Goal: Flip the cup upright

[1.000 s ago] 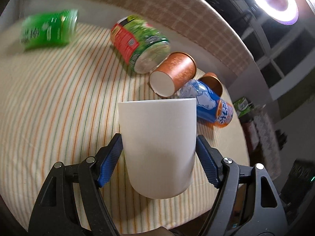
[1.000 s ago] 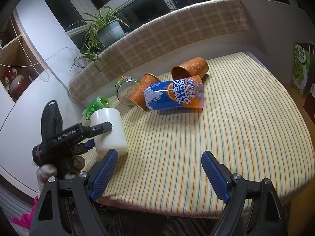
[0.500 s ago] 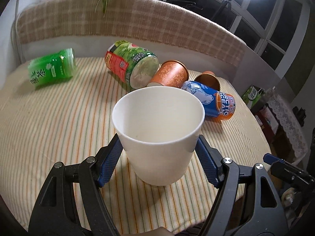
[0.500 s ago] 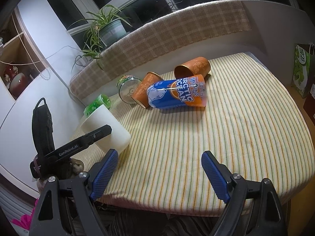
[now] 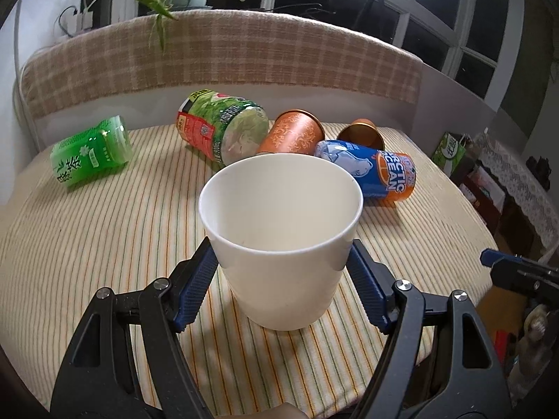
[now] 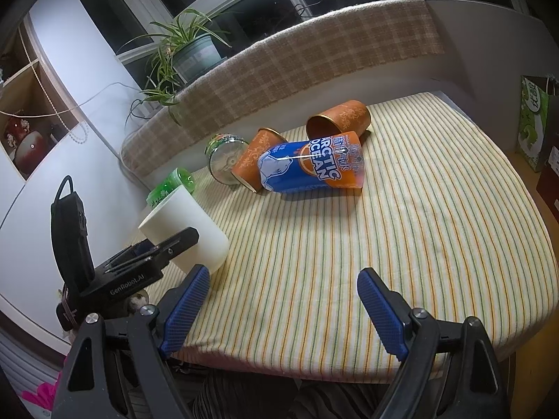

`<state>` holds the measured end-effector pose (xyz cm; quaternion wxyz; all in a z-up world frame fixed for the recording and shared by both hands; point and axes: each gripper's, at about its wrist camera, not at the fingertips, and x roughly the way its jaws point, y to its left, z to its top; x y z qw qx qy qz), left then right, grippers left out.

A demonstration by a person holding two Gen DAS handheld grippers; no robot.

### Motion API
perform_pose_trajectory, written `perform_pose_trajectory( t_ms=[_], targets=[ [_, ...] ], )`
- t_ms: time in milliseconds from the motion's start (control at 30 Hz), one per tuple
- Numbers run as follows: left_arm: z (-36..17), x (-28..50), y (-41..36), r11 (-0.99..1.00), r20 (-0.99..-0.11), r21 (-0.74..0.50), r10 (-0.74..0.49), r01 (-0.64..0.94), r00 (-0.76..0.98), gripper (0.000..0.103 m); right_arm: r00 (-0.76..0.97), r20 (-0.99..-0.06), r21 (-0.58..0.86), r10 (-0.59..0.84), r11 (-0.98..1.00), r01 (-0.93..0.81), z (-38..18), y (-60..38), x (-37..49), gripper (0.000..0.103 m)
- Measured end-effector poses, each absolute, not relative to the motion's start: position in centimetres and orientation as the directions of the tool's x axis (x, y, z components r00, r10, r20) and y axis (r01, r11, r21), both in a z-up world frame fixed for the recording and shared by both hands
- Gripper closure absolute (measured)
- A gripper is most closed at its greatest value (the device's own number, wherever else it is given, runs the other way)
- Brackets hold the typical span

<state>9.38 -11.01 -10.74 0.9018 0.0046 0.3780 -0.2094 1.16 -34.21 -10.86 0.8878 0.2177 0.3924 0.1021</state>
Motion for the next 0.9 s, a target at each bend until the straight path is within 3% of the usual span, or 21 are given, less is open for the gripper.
perform_pose_trajectory(
  t_ms=[467,900],
  targets=[
    [-11.5,8.4,-12.1,0.891,-0.693,-0.087,-0.375,0.446,0.615,0.027,0.676,-0.649,0.467,0.349,0.884,-0.008,-10.9,-34.2,0.9,0.014],
    [-11.4,8.2,-11.8,0.871,-0.701,-0.148,-0.427,0.468,0.572,0.024,0.685,-0.646,0.451,0.336,0.892,-0.012,-10.4,-33.9,0.8,0.014]
  ],
)
